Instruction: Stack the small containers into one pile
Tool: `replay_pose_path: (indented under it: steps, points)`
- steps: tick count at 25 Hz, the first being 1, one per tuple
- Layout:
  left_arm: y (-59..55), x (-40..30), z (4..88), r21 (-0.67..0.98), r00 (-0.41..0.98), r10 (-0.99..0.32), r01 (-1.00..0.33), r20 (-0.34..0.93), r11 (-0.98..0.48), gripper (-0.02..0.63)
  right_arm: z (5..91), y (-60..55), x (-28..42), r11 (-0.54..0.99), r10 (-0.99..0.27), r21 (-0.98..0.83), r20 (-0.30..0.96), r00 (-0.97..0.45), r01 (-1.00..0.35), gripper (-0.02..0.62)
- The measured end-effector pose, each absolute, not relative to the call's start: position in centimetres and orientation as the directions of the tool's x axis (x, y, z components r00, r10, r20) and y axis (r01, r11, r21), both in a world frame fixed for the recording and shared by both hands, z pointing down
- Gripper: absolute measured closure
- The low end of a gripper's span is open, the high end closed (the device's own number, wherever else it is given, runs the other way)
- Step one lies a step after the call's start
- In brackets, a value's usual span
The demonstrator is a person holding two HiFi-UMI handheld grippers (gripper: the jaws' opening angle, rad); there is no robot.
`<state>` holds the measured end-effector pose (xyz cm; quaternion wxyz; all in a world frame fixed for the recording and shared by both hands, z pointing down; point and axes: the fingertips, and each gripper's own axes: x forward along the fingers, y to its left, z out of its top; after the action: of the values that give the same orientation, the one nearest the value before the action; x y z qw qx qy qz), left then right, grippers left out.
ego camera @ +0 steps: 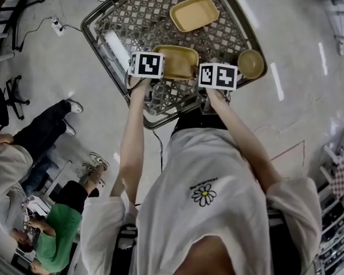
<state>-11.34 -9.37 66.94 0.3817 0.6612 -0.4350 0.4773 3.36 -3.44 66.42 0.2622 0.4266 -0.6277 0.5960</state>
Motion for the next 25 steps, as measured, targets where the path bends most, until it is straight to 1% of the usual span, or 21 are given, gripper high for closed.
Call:
replay_pose_path:
  steps: [1, 2, 3, 4, 8, 13, 17, 19, 22, 23, 24, 25]
  points:
    - [-9.0, -11.2, 67.2, 0.092, 0.166, -0.201, -0.938, 0.965, -0.335, 0.547, 66.4, -3.3, 3.3, -0.061, -0.225, -0.523, 0.837, -0.499, -0.850, 0.527]
    - [-8.7, -11.0, 67.4, 0.096, 0.169, -0.193, -0.936, 0.966, -0.339, 0.496, 66.5, -3.1, 3.2, -0.046, -0.226, -0.522, 0.836, -0.501, -0.851, 0.509]
    - [-8.4, -10.9, 67.6, 0.101, 0.173, -0.190, -0.935, 0.966, -0.339, 0.473, 66.6, -3.0, 3.1, -0.032, -0.226, -0.523, 0.834, -0.503, -0.852, 0.486]
    - [-8.4, -10.7, 67.6, 0.105, 0.178, -0.194, -0.936, 0.965, -0.336, 0.465, 66.6, -2.9, 3.0, -0.021, -0.227, -0.522, 0.833, -0.505, -0.852, 0.474]
    - [-9.1, -10.4, 66.8, 0.097, 0.181, -0.235, -0.939, 0.955, -0.329, 0.466, 66.6, -3.1, 3.7, 0.003, -0.247, -0.482, 0.848, -0.468, -0.876, 0.449]
    - [-10.1, -10.8, 65.3, 0.074, 0.175, -0.291, -0.942, 0.941, -0.328, 0.467, 66.3, -2.4, 4.7, 0.027, -0.249, -0.447, 0.863, -0.439, -0.894, 0.447]
    - [-10.1, -11.0, 64.7, 0.078, 0.176, -0.314, -0.951, 0.933, -0.300, 0.468, 65.8, -3.1, 5.0, 0.037, -0.281, -0.442, 0.856, -0.434, -0.896, 0.448]
    - [-10.4, -10.6, 63.5, 0.093, 0.191, -0.340, -0.954, 0.921, -0.284, 0.468, 64.7, -4.2, 5.2, 0.058, -0.322, -0.439, 0.842, -0.433, -0.897, 0.448]
    - [-12.1, -9.6, 59.8, 0.138, 0.239, -0.421, -0.957, 0.875, -0.255, 0.479, 61.1, -7.5, 5.4, 0.123, -0.431, -0.422, 0.793, -0.431, -0.898, 0.448]
    - [-12.9, -9.5, 58.1, 0.140, 0.244, -0.460, -0.959, 0.854, -0.248, 0.494, 59.5, -8.8, 5.4, 0.149, -0.476, -0.409, 0.769, -0.428, -0.900, 0.451]
    - [-13.7, -9.4, 56.2, 0.133, 0.242, -0.504, -0.961, 0.829, -0.243, 0.524, 57.7, -10.0, 5.5, 0.174, -0.520, -0.395, 0.741, -0.424, -0.902, 0.465]
    - [-14.4, -9.4, 54.2, 0.123, 0.238, -0.549, -0.963, 0.801, -0.238, 0.538, 55.8, -11.2, 5.6, 0.196, -0.564, -0.379, 0.711, -0.421, -0.904, 0.479]
